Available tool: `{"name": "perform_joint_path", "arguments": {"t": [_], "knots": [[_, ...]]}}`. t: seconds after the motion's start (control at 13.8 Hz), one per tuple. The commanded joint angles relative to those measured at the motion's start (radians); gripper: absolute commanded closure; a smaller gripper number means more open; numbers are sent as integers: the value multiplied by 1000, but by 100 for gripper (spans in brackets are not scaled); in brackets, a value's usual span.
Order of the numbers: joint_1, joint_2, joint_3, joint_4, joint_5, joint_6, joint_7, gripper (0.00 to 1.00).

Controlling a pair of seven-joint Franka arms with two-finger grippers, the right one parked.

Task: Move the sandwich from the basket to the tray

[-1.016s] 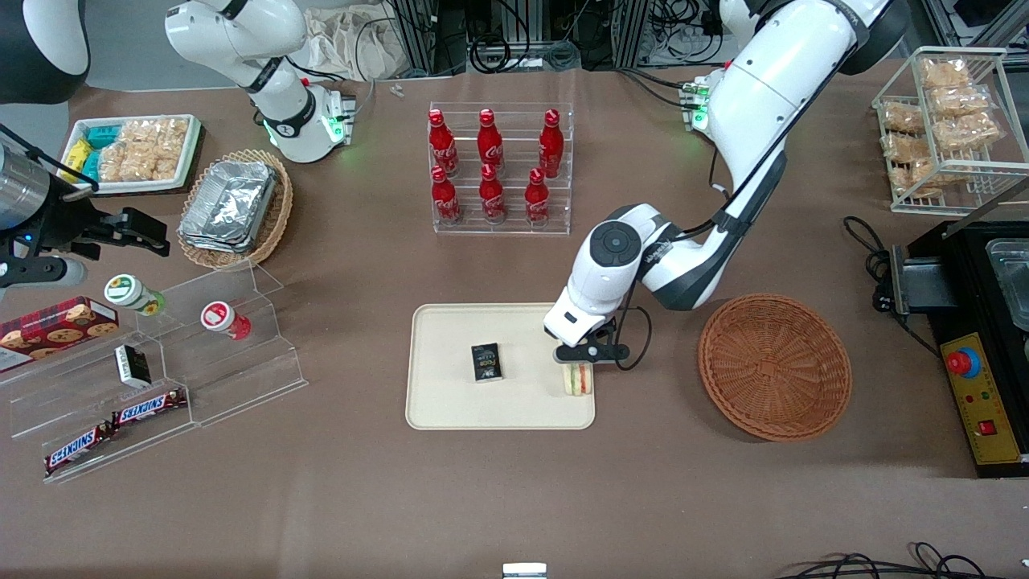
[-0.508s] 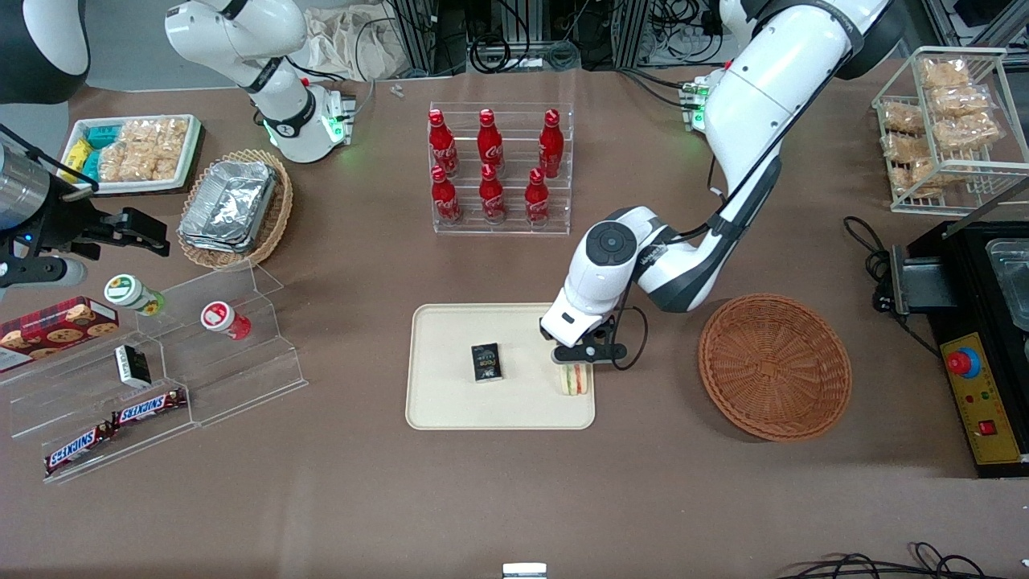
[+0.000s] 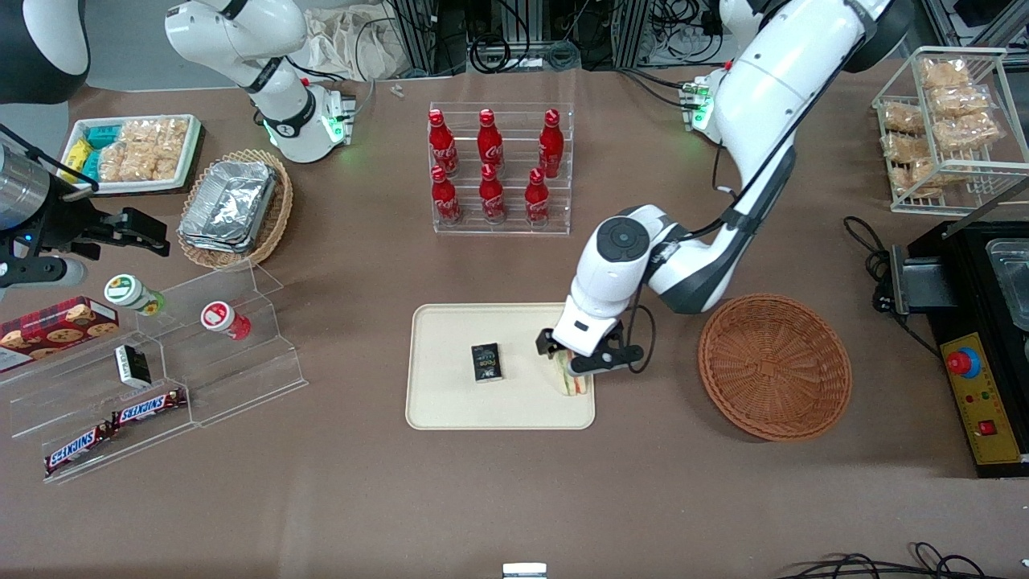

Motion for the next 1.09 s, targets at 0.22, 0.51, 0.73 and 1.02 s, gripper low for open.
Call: {"name": "perform_joint_path", "arguments": {"t": [0.22, 0.51, 0.73, 1.02], "knots": [[81, -83, -4, 103, -34, -244, -8, 0], [107, -118, -12, 97, -90, -362, 75, 0], [151, -187, -10, 97, -231, -477, 262, 0], [251, -343, 36, 97, -385, -754, 569, 0]]}}
